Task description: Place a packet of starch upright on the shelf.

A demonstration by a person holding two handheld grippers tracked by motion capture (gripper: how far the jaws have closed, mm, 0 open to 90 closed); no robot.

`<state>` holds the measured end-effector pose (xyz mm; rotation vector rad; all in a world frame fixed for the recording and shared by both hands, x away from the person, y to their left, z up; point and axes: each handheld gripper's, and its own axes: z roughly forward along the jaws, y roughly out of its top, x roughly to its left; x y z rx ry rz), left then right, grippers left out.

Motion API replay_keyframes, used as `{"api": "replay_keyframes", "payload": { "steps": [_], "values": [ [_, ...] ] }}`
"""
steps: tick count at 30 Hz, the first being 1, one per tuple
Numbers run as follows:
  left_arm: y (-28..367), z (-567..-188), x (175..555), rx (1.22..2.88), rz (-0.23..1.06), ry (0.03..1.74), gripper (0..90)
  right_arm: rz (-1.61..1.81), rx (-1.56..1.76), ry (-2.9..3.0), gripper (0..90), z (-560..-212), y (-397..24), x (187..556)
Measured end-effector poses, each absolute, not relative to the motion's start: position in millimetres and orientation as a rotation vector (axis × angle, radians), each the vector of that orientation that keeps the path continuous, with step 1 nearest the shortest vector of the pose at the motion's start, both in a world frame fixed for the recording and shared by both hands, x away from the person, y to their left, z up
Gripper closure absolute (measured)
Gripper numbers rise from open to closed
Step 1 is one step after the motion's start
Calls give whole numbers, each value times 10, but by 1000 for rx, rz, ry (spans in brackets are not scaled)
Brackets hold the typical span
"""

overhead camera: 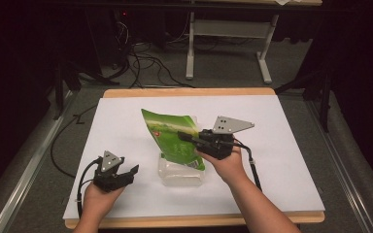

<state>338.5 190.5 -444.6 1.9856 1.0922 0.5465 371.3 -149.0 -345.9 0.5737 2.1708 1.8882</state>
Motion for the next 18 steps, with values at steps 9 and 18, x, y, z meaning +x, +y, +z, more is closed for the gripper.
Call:
{"api": "replay_keyframes", "payload": {
  "steps": [9,18],
  "values": [
    [1890,-4450,3383,1988,546,1093,382,1965,552,2151,900,-3453,-1553,3670],
    [1890,-4451,3383,1989,546,1095,382,1922,633,2169,900,-3615,-1601,3772]
  ]
}}
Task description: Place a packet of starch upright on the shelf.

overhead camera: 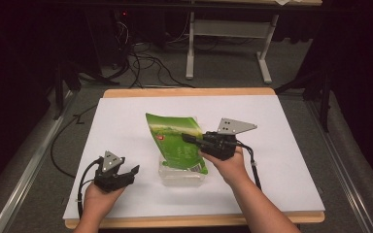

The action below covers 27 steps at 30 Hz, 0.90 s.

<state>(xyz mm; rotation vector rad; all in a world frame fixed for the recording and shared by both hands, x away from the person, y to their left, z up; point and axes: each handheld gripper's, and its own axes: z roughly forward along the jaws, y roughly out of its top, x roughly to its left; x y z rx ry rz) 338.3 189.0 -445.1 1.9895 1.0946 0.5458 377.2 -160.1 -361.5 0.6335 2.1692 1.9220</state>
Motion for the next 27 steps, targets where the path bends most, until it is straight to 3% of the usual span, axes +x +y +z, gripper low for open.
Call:
{"api": "replay_keyframes", "payload": {
  "steps": [10,27],
  "values": [
    [1906,-4448,3385,1986,548,1095,382,1920,581,2163,900,-3547,-1495,3797],
    [1894,-4448,3378,1988,544,1095,382,1935,673,2124,900,-3783,-1664,3782]
  ]
}}
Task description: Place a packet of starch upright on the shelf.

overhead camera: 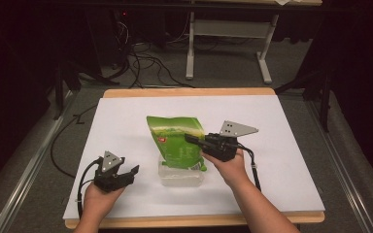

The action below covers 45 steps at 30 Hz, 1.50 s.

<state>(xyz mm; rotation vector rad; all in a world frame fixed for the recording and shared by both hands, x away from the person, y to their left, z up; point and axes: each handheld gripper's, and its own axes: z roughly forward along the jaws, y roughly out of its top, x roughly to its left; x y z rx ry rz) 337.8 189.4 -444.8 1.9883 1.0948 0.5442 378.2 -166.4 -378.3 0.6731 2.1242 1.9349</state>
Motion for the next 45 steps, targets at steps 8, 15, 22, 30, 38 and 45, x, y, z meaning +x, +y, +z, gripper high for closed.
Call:
{"api": "replay_keyframes", "payload": {
  "steps": [8,15,22,30,38,45],
  "values": [
    [1897,-4445,3376,1983,547,1095,382,1828,675,2201,900,-3923,-1602,3755],
    [1908,-4441,3381,1985,545,1094,382,1842,706,2202,900,-3996,-1606,3760],
    [1904,-4439,3376,1982,545,1094,382,1837,717,2188,900,-4032,-1624,3732],
    [1896,-4439,3375,1981,547,1091,382,1824,720,2179,900,-4059,-1654,3698],
    [1901,-4439,3372,1983,545,1092,382,1798,721,2178,900,-4069,-1657,3664],
    [1893,-4443,3373,1985,546,1089,382,1770,708,2194,900,-4088,-1669,3630]
  ]
}}
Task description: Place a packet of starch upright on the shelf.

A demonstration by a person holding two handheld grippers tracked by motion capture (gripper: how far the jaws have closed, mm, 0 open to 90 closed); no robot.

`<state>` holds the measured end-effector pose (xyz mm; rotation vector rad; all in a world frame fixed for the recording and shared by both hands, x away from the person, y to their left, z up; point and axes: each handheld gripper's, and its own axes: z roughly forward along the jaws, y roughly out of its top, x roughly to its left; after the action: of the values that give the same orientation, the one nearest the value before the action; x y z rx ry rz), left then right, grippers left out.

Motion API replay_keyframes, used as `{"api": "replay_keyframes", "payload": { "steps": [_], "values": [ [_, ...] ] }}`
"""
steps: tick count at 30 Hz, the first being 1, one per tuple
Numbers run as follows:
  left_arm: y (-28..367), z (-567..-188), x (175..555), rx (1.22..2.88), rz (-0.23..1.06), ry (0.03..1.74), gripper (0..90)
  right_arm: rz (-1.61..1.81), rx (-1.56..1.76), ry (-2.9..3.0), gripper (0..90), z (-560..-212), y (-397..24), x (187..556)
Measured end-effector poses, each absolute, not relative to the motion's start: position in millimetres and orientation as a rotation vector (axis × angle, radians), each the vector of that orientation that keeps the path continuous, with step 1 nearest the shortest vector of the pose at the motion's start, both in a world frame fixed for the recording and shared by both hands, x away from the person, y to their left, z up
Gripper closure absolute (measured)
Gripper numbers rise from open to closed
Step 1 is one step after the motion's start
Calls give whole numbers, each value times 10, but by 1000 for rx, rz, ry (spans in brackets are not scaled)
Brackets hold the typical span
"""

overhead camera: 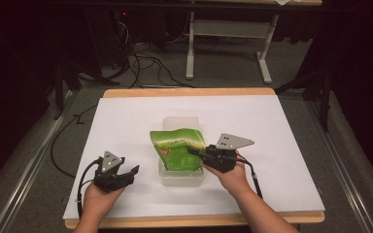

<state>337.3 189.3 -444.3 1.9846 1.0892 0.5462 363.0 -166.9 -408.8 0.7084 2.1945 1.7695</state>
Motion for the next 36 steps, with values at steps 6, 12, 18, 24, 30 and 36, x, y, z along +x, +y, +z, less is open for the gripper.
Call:
{"api": "replay_keyframes", "payload": {
  "steps": [6,12,18,24,30,36],
  "values": [
    [1874,-4446,3369,1988,542,1087,382,1774,732,2187,900,-4145,-1708,3624],
    [1871,-4449,3369,1989,543,1086,382,1770,734,2178,900,-4145,-1702,3617],
    [1871,-4450,3374,1992,543,1084,382,1764,740,2186,835,-4142,-1699,3615],
    [1876,-4449,3376,1998,543,1084,382,1780,757,2181,736,-4125,-1707,3624],
    [1876,-4450,3378,1999,543,1083,382,1782,755,2198,630,-4109,-1686,3616],
    [1880,-4448,3375,1992,541,1085,381,1752,780,2205,460,-4112,-1647,3615]
  ]
}}
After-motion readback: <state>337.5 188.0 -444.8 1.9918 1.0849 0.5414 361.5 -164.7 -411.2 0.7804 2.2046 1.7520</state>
